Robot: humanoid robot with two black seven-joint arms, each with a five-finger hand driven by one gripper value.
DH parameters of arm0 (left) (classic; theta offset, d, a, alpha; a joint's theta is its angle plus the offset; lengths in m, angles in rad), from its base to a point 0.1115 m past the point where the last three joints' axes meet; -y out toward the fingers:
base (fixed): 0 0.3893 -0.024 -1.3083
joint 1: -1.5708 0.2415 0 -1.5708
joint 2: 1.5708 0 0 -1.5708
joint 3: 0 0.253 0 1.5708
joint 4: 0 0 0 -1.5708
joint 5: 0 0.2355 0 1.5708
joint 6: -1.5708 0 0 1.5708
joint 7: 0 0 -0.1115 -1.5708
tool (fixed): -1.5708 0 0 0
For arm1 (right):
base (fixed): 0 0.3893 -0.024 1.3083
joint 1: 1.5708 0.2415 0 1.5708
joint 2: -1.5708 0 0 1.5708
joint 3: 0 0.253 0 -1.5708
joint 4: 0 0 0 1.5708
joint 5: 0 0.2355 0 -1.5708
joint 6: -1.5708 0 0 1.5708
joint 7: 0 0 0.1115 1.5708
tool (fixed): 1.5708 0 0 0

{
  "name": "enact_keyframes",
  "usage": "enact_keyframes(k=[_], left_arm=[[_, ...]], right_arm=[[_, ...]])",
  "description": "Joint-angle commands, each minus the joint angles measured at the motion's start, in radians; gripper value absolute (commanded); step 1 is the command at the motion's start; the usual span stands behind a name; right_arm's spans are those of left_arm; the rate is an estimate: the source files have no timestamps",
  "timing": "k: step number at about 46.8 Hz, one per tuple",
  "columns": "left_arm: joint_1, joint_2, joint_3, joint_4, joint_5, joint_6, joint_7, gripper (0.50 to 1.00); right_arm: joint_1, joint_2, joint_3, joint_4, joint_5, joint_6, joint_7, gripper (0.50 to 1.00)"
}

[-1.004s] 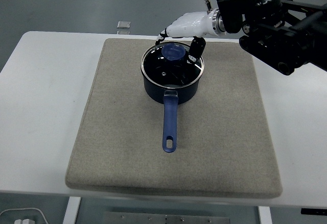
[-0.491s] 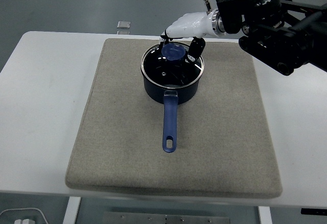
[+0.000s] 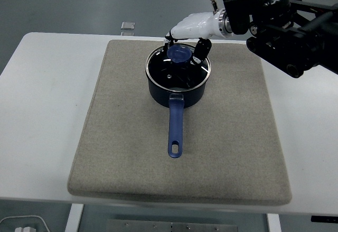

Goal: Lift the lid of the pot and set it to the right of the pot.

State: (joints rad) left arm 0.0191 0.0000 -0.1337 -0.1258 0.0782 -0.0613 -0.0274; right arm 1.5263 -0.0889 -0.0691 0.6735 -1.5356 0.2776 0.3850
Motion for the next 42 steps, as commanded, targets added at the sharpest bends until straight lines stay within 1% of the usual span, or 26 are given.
enact_keyframes(k=[1, 6, 10, 13, 15, 20, 25, 29, 42], left_arm=[[-0.001, 0.000, 0.000, 0.000, 0.000, 0.000, 0.001, 1.000], [0.001, 0.000, 0.000, 0.000, 0.000, 0.000, 0.000, 1.000], [0.001, 0.000, 0.000, 0.000, 0.000, 0.000, 0.000, 1.000], [-0.001, 0.000, 0.000, 0.000, 0.000, 0.000, 0.000, 1.000], [0.001, 0.000, 0.000, 0.000, 0.000, 0.000, 0.000, 1.000], [-0.001, 0.000, 0.000, 0.000, 0.000, 0.000, 0.000, 1.000], [0.001, 0.000, 0.000, 0.000, 0.000, 0.000, 0.000, 1.000], [0.001, 0.000, 0.000, 0.000, 0.000, 0.000, 0.000, 1.000], [0.001, 0.000, 0.000, 0.000, 0.000, 0.000, 0.000, 1.000]], right_arm=[[0.000, 0.000, 0.000, 0.000, 0.000, 0.000, 0.002, 0.803], [0.000, 0.000, -0.001, 0.001, 0.000, 0.000, 0.002, 0.803], [0.000, 0.000, -0.001, 0.001, 0.000, 0.000, 0.003, 0.791], [0.000, 0.000, -0.003, 0.001, 0.000, 0.000, 0.006, 0.760], [0.000, 0.000, -0.003, 0.001, 0.000, 0.000, 0.006, 0.756], [0.000, 0.000, -0.004, 0.001, 0.000, 0.002, 0.009, 0.693], [0.000, 0.000, -0.004, 0.001, 0.000, 0.002, 0.014, 0.670], [0.000, 0.000, -0.004, 0.001, 0.000, 0.002, 0.014, 0.660], [0.000, 0.000, -0.003, 0.001, 0.000, 0.005, 0.014, 0.660]])
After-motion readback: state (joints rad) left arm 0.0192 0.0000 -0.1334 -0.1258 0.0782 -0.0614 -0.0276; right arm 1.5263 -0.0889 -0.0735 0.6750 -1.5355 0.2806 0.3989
